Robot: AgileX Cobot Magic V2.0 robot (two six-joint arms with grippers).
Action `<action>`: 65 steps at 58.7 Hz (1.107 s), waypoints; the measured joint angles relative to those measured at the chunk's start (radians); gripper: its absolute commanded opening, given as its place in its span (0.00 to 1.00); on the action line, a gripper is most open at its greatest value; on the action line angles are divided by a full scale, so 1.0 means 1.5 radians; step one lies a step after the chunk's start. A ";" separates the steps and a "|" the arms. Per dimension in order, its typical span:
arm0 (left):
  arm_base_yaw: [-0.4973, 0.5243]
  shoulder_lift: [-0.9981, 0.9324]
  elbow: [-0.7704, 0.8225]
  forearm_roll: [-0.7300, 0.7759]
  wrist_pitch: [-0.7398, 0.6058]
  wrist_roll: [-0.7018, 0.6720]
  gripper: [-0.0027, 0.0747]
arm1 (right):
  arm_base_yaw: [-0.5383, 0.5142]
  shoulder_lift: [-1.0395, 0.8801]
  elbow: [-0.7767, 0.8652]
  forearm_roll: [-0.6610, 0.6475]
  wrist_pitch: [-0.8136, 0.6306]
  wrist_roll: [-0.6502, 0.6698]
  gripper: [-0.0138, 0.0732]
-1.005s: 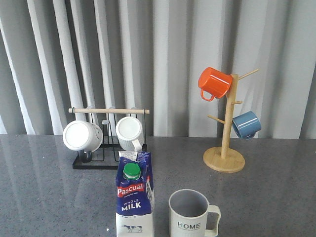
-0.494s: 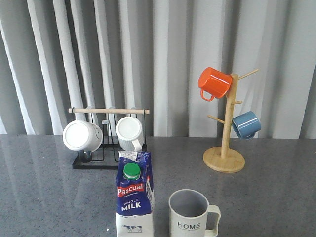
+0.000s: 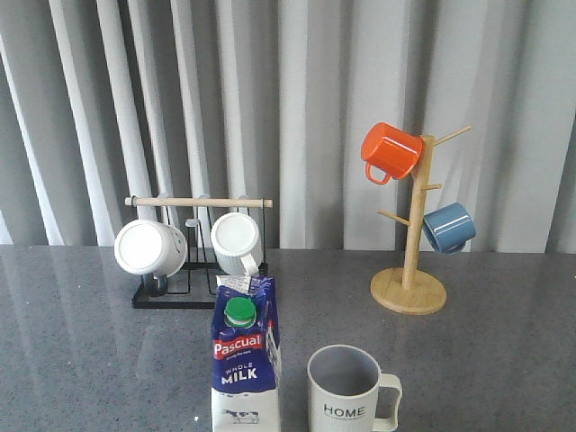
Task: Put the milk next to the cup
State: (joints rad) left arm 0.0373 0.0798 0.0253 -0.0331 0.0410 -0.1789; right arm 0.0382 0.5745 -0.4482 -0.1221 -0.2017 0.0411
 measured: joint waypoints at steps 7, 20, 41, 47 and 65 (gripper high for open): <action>0.000 -0.015 0.000 0.063 -0.002 -0.035 0.02 | 0.000 0.000 0.000 0.000 0.000 0.000 0.15; 0.000 -0.056 0.000 0.076 0.034 -0.028 0.02 | 0.000 0.000 0.000 0.000 0.000 0.000 0.15; 0.000 -0.062 0.000 0.088 0.051 0.011 0.02 | 0.000 0.000 0.000 0.000 0.000 0.000 0.15; 0.000 -0.062 0.000 0.088 0.051 0.039 0.02 | 0.000 0.000 0.000 0.000 0.000 0.000 0.15; 0.000 -0.062 0.000 0.088 0.051 0.055 0.02 | 0.000 0.000 0.000 0.000 0.000 0.000 0.15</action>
